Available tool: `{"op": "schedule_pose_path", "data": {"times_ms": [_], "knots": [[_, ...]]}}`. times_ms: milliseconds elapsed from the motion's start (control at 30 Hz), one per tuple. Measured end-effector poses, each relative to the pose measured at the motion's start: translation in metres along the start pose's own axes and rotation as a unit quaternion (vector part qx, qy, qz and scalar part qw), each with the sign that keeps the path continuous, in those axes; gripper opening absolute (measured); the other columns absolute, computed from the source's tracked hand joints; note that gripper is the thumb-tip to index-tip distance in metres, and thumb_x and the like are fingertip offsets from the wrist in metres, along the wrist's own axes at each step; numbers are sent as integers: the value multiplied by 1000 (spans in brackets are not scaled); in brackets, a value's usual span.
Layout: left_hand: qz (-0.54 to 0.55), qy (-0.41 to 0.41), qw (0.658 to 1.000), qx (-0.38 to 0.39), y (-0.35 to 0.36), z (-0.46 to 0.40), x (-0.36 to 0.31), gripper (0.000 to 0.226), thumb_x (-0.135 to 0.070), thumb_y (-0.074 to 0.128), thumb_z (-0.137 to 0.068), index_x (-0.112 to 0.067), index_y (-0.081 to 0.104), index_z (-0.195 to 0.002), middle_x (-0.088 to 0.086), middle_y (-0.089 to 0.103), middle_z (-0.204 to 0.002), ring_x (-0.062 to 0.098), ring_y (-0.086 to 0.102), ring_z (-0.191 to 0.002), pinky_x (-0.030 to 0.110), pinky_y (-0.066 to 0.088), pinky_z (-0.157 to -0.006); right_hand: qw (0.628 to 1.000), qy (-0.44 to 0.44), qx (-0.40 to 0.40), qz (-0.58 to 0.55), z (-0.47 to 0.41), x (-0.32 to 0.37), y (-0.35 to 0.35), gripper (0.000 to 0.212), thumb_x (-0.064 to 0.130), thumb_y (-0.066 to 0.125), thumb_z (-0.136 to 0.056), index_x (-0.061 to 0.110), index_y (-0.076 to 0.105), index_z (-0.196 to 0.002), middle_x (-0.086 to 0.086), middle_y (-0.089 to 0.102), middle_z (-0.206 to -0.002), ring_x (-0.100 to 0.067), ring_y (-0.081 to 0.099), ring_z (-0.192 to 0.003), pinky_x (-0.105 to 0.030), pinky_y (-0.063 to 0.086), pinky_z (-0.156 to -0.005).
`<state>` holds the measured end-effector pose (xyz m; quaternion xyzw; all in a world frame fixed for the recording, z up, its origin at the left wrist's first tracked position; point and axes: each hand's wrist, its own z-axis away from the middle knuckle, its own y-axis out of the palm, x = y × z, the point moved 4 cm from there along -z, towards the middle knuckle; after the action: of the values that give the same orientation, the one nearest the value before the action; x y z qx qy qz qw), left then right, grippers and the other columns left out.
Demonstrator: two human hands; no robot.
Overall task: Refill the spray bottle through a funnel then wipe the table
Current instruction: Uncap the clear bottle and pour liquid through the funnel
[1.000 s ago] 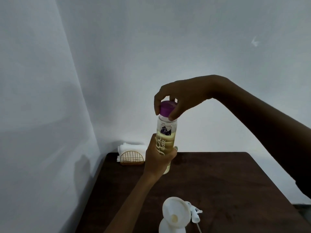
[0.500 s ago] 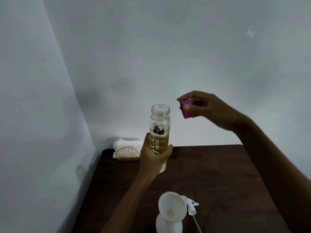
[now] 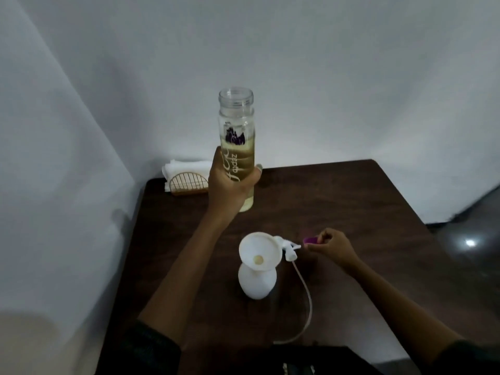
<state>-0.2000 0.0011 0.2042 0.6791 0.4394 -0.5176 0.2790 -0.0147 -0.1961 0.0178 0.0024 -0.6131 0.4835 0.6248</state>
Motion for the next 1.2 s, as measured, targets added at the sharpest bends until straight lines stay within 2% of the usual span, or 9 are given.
{"op": "schedule_pose_path", "data": {"times_ms": [167, 400, 533, 633, 800, 867, 967, 1067, 1200], "knots": [[2, 0, 1000, -2, 3, 1, -1, 35, -9, 77, -74, -16, 52, -97, -4, 63, -81, 6, 64, -72, 22, 53, -72, 981, 68, 52, 174, 12, -41, 20, 34, 40, 85, -57, 21, 57, -61, 2, 65, -74, -19, 61, -82, -36, 53, -72], [-3, -4, 1000, -2, 1, 0, 1, 34, -8, 77, -74, -20, 52, -94, -6, 63, -80, 4, 63, -72, 21, 53, -72, 944, 16, 93, 315, 18, -26, 23, 43, 56, 75, -62, 31, 57, -92, 9, 50, -111, -20, 38, -119, -43, 29, -96], [-5, -13, 1000, -3, 3, 0, 1, 34, -8, 76, -75, -12, 53, -98, -5, 63, -79, 1, 63, -69, 16, 51, -67, 976, -43, 33, 212, 5, 29, 8, 32, 52, 69, -73, 31, 56, -93, 4, 50, -121, -24, 37, -121, -45, 28, -95], [-7, -21, 1000, -9, 4, -1, 5, 37, -11, 78, -73, -7, 55, -101, -1, 65, -82, 7, 65, -72, 21, 53, -69, 990, -128, 47, 34, 0, 94, -3, 39, 58, 66, -69, 35, 59, -101, 6, 55, -122, -22, 43, -121, -51, 35, -101], [11, -17, 1000, -4, 6, -2, 3, 44, -16, 81, -69, -9, 56, -105, 0, 68, -87, 9, 68, -77, 20, 53, -69, 940, -227, 152, -205, 20, 207, -16, 61, 47, 72, -69, 27, 52, -124, 4, 56, -126, -14, 54, -116, -43, 46, -98], [18, -6, 1000, 6, 7, -2, 0, 53, -25, 80, -65, -13, 55, -111, 1, 69, -96, 11, 69, -86, 24, 56, -73, 924, -255, 184, -217, 28, 239, -17, 70, 49, 74, -67, 32, 45, -129, 6, 53, -131, -13, 53, -119, -38, 48, -95], [0, 10, 1000, 18, 9, -1, -4, 51, -11, 78, -70, -25, 52, -111, -6, 66, -103, 5, 66, -95, 19, 54, -80, 917, -285, 191, -205, 32, 270, -13, 76, 43, 78, -64, 26, 42, -129, 4, 57, -125, -11, 55, -116, -35, 50, -92], [-53, 17, 998, 28, 15, -3, -6, 48, -4, 75, -74, -28, 48, -107, -17, 58, -97, 4, 61, -97, 6, 46, -79, 900, -314, 215, -213, 35, 290, -7, 57, 20, 82, -68, 5, 53, -114, -14, 66, -103, -15, 65, -96, -30, 55, -82], [-78, -11, 997, 23, 21, 0, -7, 53, -5, 73, -76, -16, 48, -121, -17, 52, -100, 8, 54, -104, -3, 37, -72, 898, -296, 202, -254, 36, 292, -4, 39, 6, 78, -71, 15, 62, -105, -7, 70, -107, -14, 68, -95, -25, 55, -80]]}}
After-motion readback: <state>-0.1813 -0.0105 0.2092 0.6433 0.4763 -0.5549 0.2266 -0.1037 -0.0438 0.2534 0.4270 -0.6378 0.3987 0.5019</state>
